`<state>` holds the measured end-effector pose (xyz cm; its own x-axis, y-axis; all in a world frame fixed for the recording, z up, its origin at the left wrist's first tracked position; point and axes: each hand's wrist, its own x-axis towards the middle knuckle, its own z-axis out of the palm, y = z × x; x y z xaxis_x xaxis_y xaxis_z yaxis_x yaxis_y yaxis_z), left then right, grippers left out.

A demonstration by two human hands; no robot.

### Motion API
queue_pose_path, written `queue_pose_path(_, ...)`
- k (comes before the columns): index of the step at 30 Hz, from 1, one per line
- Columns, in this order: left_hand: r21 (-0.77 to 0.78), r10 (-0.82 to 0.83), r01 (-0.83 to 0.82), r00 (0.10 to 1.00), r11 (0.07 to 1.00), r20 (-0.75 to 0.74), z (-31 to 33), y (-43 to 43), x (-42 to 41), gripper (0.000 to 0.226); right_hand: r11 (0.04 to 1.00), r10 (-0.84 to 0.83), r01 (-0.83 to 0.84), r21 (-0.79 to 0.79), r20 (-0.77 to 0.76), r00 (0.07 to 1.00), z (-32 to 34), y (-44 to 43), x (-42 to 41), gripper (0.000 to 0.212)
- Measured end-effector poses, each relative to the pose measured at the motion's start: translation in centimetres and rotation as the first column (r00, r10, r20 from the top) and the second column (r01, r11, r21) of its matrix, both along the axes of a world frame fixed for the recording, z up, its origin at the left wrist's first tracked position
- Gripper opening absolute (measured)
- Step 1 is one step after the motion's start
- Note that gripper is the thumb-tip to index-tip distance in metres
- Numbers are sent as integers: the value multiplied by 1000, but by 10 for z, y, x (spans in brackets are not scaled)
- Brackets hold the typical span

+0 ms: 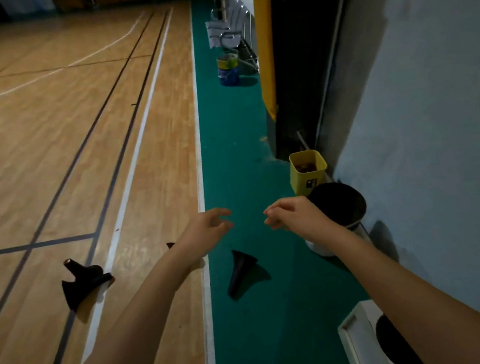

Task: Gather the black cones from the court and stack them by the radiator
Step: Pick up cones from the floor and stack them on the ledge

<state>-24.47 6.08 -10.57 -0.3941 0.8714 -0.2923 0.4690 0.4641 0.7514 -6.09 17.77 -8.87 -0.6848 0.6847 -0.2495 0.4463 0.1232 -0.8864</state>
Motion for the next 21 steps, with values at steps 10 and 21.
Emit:
queue_pose_path(10, -158, 143, -137, 989, 978, 27, -52, 82, -27, 37, 998, 57, -55, -35, 75, 996, -45, 120, -50, 26)
queue_pose_path(21, -403, 297, -251, 954, 880, 53, -183, 122, -105, 33, 985, 154, -122, -123, 300, 942, -149, 191, -143, 28)
